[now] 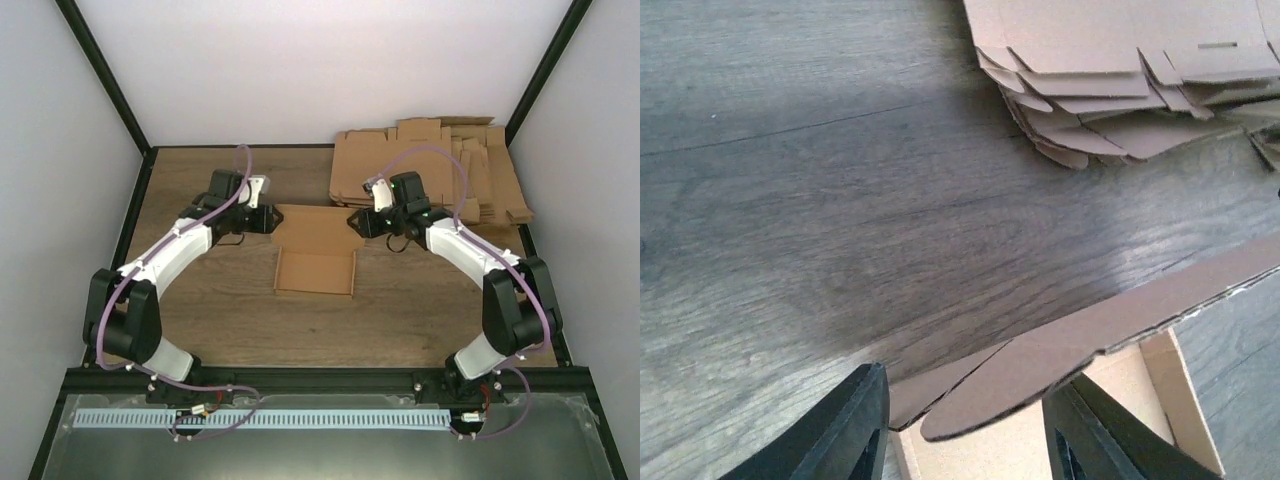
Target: Fold the paper box
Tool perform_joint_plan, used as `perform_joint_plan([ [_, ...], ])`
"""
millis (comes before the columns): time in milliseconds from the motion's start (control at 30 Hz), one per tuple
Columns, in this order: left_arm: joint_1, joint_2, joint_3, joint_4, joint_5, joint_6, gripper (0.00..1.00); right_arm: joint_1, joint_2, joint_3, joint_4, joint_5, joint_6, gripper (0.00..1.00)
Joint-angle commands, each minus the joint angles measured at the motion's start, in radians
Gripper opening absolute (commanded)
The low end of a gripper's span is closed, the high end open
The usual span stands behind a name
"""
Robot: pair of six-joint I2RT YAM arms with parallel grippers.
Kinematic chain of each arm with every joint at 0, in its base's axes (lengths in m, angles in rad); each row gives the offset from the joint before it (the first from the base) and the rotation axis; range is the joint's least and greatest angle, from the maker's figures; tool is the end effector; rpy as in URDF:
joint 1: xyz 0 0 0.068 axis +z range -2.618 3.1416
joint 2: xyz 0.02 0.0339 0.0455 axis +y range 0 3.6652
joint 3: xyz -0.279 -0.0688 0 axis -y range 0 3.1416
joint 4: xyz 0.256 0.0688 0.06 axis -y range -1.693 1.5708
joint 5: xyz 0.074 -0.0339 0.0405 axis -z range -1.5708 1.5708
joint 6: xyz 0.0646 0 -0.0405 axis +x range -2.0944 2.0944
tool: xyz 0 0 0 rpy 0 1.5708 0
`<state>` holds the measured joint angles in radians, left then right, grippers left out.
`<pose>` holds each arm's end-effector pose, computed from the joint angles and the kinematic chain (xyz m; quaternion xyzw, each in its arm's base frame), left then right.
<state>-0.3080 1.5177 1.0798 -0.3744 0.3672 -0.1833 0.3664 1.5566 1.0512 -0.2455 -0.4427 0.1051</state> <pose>0.3311 -0.1297 0.2404 0.1244 0.9073 -0.2530 0.3118 0.3317 0.1569 0.2307 -0.2033 0.8757 0.2866 0.3310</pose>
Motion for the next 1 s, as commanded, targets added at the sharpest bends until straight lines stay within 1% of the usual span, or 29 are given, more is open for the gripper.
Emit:
perform_joint_plan([
  [0, -0.025, 0.026, 0.046, -0.016, 0.004, 0.014, 0.43, 0.031, 0.001, 0.043, -0.062, 0.078, 0.016, 0.44],
  [133, -0.047, 0.032, 0.057, -0.044, -0.017, 0.007, 0.33, 0.063, 0.000, 0.058, -0.097, 0.167, 0.056, 0.33],
  [167, -0.053, 0.031, 0.061, -0.053, -0.033, 0.003, 0.31, 0.070, 0.001, 0.064, -0.109, 0.189, 0.066, 0.31],
  [267, -0.072, 0.029, 0.071, -0.085, -0.085, -0.011, 0.24, 0.092, -0.002, 0.072, -0.136, 0.256, 0.100, 0.28],
  [400, -0.089, 0.022, 0.066, -0.095, -0.097, -0.040, 0.16, 0.125, -0.014, 0.080, -0.163, 0.315, 0.130, 0.28],
  [567, -0.114, 0.008, 0.052, -0.090, -0.146, -0.088, 0.11, 0.138, -0.022, 0.092, -0.191, 0.321, 0.192, 0.22],
  [633, -0.122, -0.012, 0.023, -0.052, -0.151, -0.129, 0.10, 0.151, -0.032, 0.085, -0.185, 0.329, 0.215, 0.21],
  [733, -0.134, -0.046, -0.025, 0.016, -0.151, -0.185, 0.06, 0.170, -0.059, 0.062, -0.147, 0.354, 0.275, 0.17],
  [867, -0.161, -0.079, -0.050, 0.065, -0.179, -0.246, 0.06, 0.175, -0.047, 0.075, -0.138, 0.348, 0.371, 0.09],
  [967, -0.182, -0.116, -0.091, 0.125, -0.218, -0.316, 0.06, 0.192, -0.035, 0.079, -0.129, 0.374, 0.434, 0.05],
])
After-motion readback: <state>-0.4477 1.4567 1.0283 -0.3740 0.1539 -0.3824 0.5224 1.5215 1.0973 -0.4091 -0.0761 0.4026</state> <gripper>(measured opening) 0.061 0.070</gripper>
